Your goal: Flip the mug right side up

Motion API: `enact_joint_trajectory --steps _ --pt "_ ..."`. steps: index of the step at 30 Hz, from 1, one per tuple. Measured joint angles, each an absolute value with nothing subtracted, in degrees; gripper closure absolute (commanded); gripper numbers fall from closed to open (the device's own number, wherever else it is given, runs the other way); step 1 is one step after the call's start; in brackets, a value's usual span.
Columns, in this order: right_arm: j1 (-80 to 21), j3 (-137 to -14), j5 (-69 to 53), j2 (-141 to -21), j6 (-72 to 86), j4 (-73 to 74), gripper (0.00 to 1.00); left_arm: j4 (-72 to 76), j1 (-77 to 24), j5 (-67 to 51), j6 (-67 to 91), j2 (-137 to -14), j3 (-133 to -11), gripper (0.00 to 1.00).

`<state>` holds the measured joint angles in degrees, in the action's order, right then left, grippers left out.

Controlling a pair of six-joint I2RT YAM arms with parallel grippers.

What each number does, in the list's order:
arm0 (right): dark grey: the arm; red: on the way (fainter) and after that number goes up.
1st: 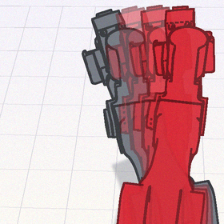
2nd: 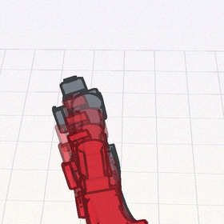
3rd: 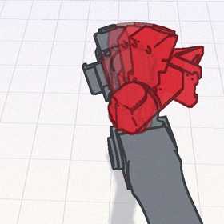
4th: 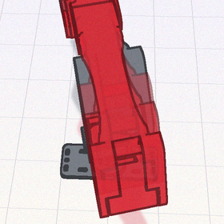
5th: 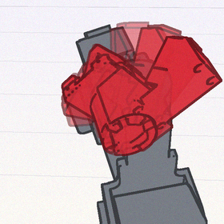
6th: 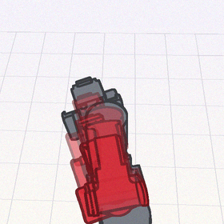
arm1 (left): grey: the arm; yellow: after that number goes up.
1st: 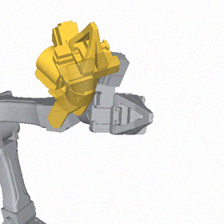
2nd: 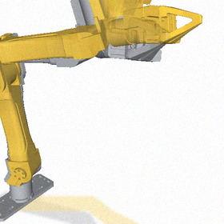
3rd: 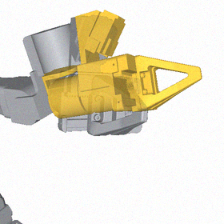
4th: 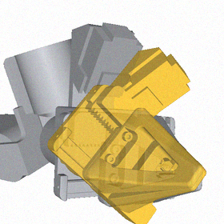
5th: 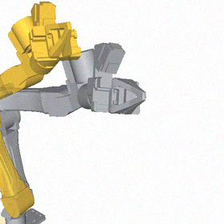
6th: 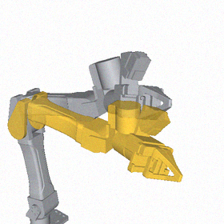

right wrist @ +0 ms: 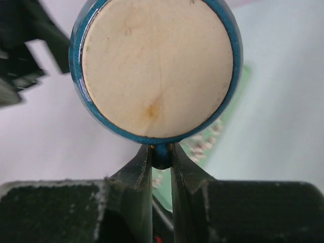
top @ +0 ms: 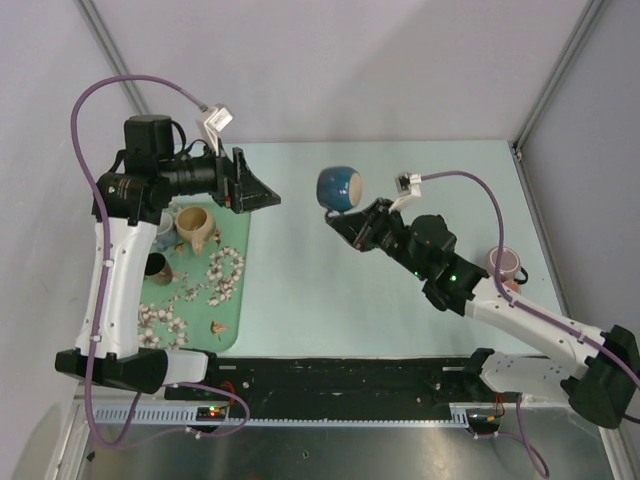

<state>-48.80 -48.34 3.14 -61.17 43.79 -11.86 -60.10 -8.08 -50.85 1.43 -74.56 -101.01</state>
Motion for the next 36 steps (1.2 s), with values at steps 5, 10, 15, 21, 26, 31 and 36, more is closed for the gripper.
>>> enact_joint_trajectory --steps 5,10,15,21,26,31,36 --pt "-50.2 -55.7 -2.1 -68.0 47.1 -20.7 1.0 -56.1 -9.0 -56.1 8.6 -76.3 -101.7 0.09" --pt "-51.5 -62.8 -7.3 -74.9 49.1 -25.2 1.0 -51.5 -9.7 -59.0 14.3 -76.8 -101.7 0.19" --pt "-52.3 -67.1 -11.7 -80.4 51.0 -26.5 1.0 -47.7 -9.5 -59.1 18.0 -76.8 -102.1 0.4" --pt "-52.3 -69.4 -14.6 -84.1 52.9 -27.4 1.0 -45.0 -9.8 -59.7 22.0 -76.8 -102.5 0.85" --pt "-52.1 -70.2 -17.7 -85.2 55.9 -29.5 0.84 -42.7 -10.4 -65.0 24.3 -76.4 -102.2 0.99" --pt "-51.7 -71.0 -17.8 -85.1 54.7 -26.2 0.09 -40.6 -10.3 -59.8 23.0 -73.6 -97.4 1.0" --pt "-51.0 -71.5 -9.8 -83.4 46.9 -9.7 0.01 -45.7 -8.4 -38.9 11.7 -73.2 -90.7 1.0"
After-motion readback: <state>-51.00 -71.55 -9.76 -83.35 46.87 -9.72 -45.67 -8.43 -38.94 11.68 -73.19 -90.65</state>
